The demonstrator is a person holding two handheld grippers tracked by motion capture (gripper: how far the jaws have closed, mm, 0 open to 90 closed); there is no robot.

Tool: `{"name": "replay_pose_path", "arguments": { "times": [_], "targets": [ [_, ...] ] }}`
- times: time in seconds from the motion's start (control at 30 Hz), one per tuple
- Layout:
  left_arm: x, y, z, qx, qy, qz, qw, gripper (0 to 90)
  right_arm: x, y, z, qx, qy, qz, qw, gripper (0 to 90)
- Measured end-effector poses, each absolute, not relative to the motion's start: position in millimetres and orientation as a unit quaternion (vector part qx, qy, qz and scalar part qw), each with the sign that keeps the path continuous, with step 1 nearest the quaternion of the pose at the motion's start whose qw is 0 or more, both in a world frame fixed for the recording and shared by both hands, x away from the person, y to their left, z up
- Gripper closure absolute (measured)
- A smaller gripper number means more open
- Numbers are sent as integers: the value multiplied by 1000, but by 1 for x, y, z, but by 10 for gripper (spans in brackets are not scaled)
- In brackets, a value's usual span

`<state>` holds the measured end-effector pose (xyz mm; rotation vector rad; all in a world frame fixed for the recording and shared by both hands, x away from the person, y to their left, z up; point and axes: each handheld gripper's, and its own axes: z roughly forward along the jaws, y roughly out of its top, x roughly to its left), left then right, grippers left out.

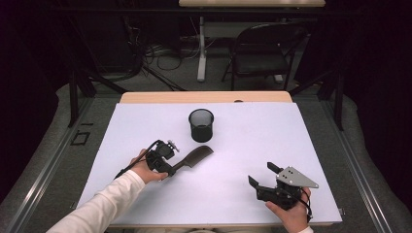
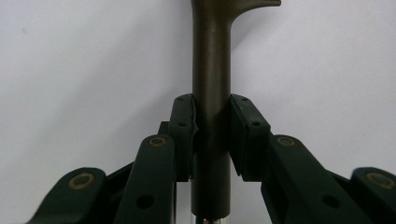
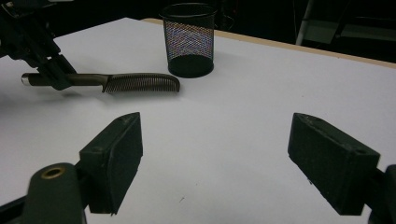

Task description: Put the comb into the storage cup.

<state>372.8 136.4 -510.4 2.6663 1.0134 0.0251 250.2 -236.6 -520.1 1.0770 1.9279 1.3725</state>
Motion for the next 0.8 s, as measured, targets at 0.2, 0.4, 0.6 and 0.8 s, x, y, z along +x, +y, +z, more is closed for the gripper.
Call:
{"name": "replay_pose_path", "arguments": {
  "times": [0.2,0.4,0.6,0.8],
  "targets": [
    [373,141,-502,918,357,9,170,725,250,-237,-520,400,715,508,266,180],
    [371,146,-495,912,362,11,192,725,250,-237,-520,401,714,509,266,180],
    [370,151,-488,907,365,19,211,725,250,-237,-520,401,714,509,266,180],
    [367,153,-479,898,366,38,241,725,250,-237,-521,400,713,509,268,180]
  ]
}}
